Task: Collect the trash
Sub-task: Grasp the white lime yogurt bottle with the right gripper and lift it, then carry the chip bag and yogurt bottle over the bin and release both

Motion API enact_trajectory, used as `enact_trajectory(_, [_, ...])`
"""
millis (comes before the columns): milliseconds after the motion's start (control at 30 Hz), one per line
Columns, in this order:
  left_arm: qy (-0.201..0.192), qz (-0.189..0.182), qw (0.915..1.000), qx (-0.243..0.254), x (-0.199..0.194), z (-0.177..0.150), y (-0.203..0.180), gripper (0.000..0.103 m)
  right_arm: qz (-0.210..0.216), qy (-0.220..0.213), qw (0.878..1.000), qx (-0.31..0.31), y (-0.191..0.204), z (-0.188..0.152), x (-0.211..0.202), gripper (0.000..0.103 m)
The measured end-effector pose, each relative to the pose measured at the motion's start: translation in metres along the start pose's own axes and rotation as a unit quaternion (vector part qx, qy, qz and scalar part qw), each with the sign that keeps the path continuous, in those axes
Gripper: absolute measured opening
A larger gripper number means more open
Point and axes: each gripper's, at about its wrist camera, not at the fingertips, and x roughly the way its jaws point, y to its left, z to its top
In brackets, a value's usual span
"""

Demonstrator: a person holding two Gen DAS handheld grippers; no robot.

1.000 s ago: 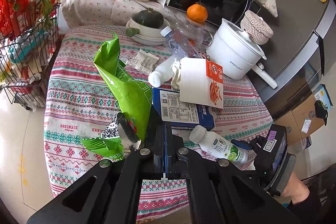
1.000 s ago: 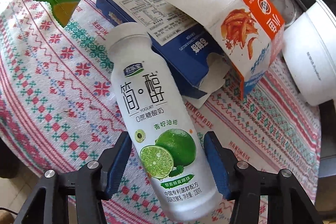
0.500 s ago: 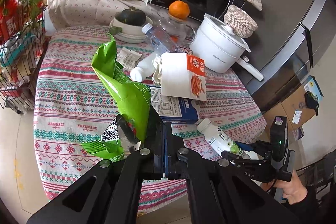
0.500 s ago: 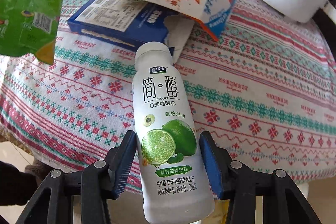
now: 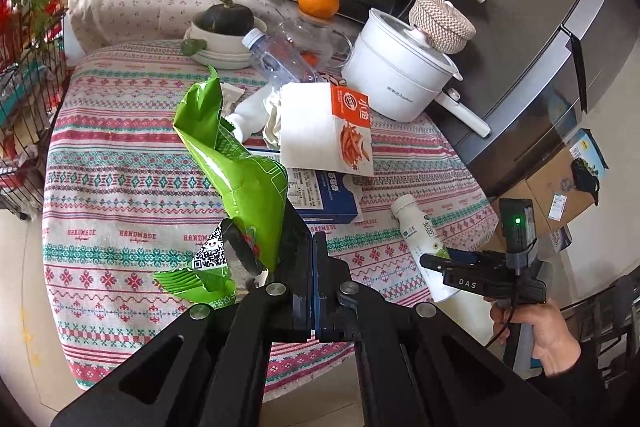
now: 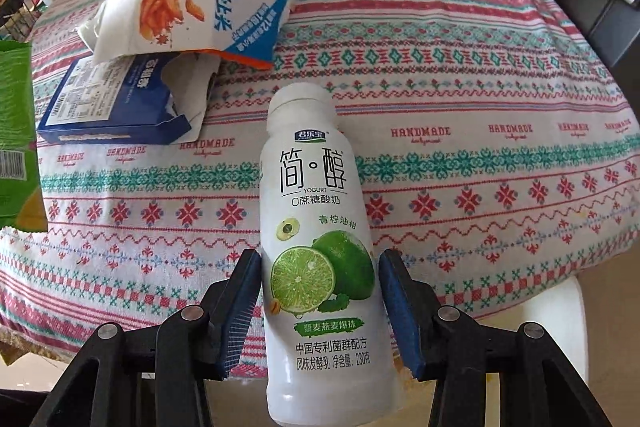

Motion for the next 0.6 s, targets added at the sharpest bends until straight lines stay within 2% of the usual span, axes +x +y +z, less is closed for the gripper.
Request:
enact_trajectory(133, [0.007, 0.001, 1.0, 0.005, 0.005, 0.0, -0.002, 0.0, 0.006, 0.01, 1.0, 0.001, 0.005, 0.009, 0.011, 0.054])
enact_trajectory(267, [0.011, -0.001, 0.9997, 0.02, 0.006, 0.0, -0.009, 0.0, 0.011, 0.046, 0.999, 0.003, 0.007, 0.011, 0.032, 0.053])
enact_trajectory(333, [0.011, -0.003, 0.9996, 0.025, 0.007, 0.0, -0.013, 0.0, 0.009, 0.033, 0.999, 0.001, 0.009, 0.014, 0.028, 0.052])
enact_trajectory(433, [0.007, -0.013, 0.9995, 0.029, 0.003, 0.001, -0.021, 0.0, 0.045, 0.018, 0.999, 0.022, 0.005, 0.017, 0.012, 0.052])
enact_trajectory(600, [0.0, -0.038, 0.9981, 0.049, -0.003, 0.0, -0.045, 0.0, 0.062, -0.026, 0.997, 0.037, -0.009, 0.007, -0.04, 0.052])
